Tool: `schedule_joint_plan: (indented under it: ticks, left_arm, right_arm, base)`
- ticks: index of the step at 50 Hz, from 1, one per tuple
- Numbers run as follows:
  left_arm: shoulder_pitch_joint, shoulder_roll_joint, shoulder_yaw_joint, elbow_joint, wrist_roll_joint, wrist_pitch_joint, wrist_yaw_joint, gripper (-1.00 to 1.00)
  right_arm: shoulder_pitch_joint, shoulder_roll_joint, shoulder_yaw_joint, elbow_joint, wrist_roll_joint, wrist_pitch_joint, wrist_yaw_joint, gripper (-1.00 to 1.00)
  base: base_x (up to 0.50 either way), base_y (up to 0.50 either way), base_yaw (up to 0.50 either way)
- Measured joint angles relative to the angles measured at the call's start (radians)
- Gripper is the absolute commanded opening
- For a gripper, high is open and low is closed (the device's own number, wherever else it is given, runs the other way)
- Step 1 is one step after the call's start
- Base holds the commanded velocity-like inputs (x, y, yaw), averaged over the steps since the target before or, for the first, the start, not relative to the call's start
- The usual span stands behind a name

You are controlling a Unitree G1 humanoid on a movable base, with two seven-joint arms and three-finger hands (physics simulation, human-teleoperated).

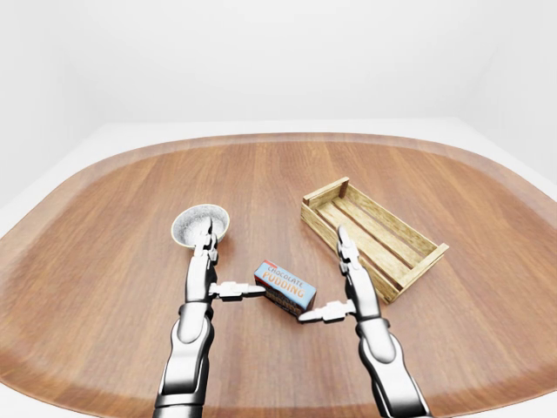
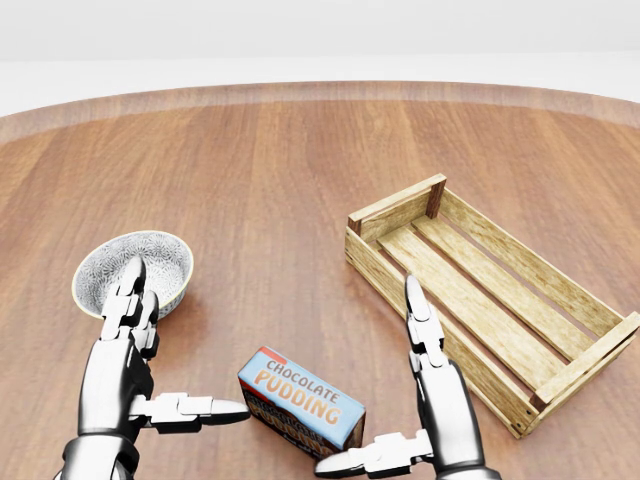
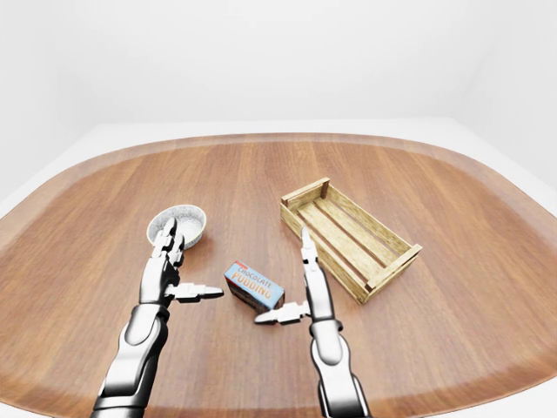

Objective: Pick up the chocolate pudding and put it in the tray.

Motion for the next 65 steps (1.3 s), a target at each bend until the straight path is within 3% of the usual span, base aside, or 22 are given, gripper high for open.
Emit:
schedule_joint_plan:
  ticks: [65]
  left_arm:
    - [0.002,0.000,0.000,0.000,0.003,-0.001,-0.001,1.00]
  right_arm:
    - [-0.061,0.018,0.020,0.365,-0.118,0.000,-0.039,1.00]
  base:
    - [0.00,0.00,0.00]
